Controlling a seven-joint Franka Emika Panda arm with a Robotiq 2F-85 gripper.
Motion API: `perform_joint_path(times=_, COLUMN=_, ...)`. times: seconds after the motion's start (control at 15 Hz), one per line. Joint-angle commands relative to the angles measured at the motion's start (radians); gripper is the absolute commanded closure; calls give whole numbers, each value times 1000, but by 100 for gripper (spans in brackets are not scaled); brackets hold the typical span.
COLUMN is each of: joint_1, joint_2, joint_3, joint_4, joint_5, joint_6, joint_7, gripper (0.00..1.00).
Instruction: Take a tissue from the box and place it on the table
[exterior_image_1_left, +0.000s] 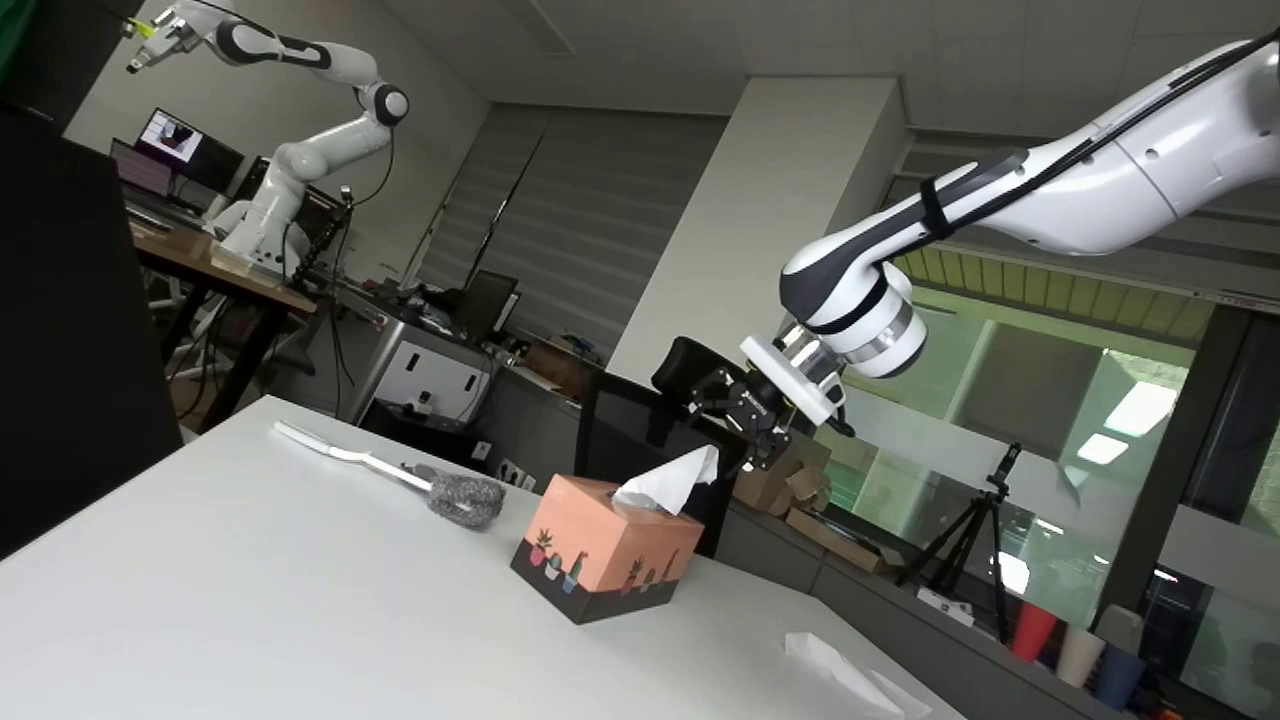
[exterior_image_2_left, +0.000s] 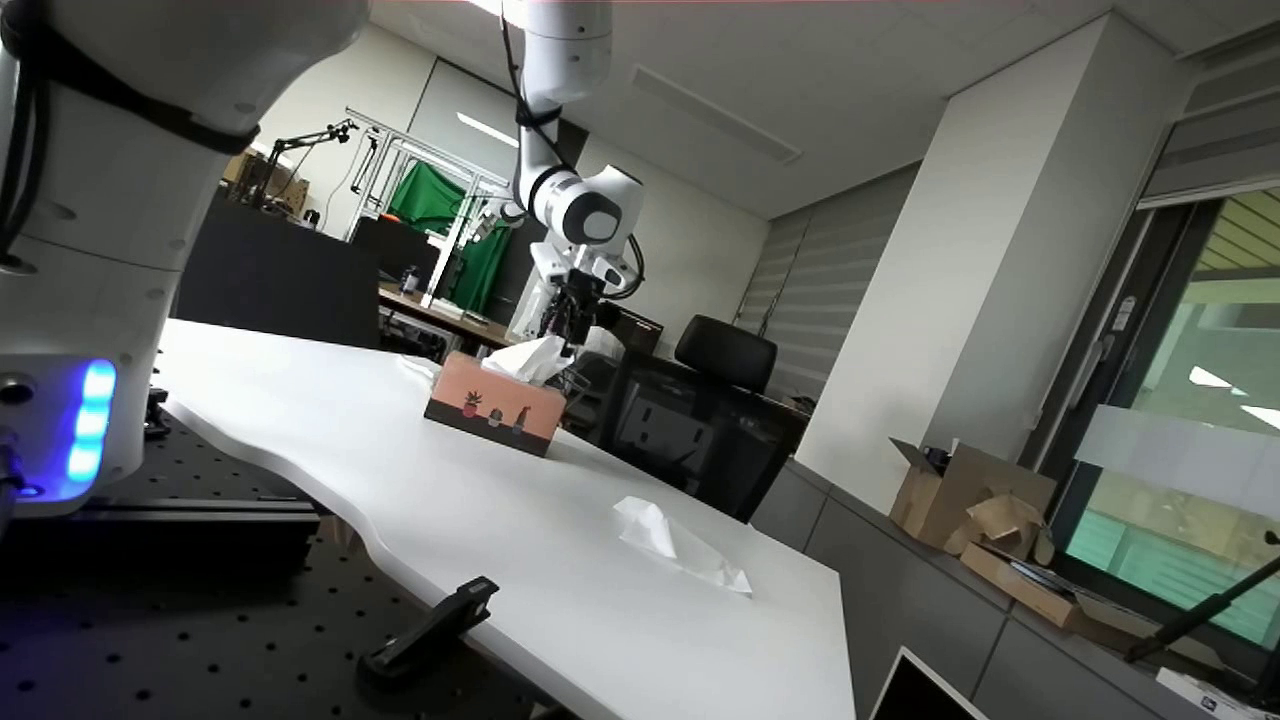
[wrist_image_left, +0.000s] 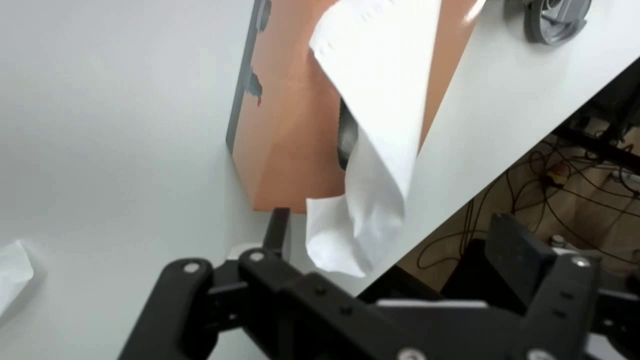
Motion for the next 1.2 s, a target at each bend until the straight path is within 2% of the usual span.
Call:
perform_joint_path(times=0.0, joint_1=12, joint_2=56, joint_3=-4, joint_4=111, joint_5=3, joint_6=-135, joint_7=31, gripper=22)
perform_joint_path(times=0.13, joint_1=20, joint_2=75, joint_3=-8, joint_4=134, joint_5=3, joint_6=-148, joint_7=40, gripper=32)
perform_joint_path(times=0.33, joint_1=28, joint_2=93, joint_3=-12, joint_4=156, joint_5=1, joint_6=-147, joint_7=43, gripper=55)
perform_joint_path(times=0.73, joint_1=35, joint_2=104, joint_3=-22, joint_4=172, joint_5=-11, joint_6=-148, joint_7=43, gripper=95)
perform_joint_path(times=0.87, joint_1=36, joint_2=97, joint_3=-25, joint_4=175, joint_5=-14, joint_6=-158, joint_7=42, gripper=100)
perform_joint_path(times=0.93, joint_1=20, joint_2=90, joint_3=-8, joint_4=185, joint_5=2, joint_6=-205, joint_7=21, gripper=100)
perform_joint_path(times=1.13, joint_1=22, joint_2=72, joint_3=-18, joint_4=213, joint_5=-14, joint_6=-290, joint_7=25, gripper=100)
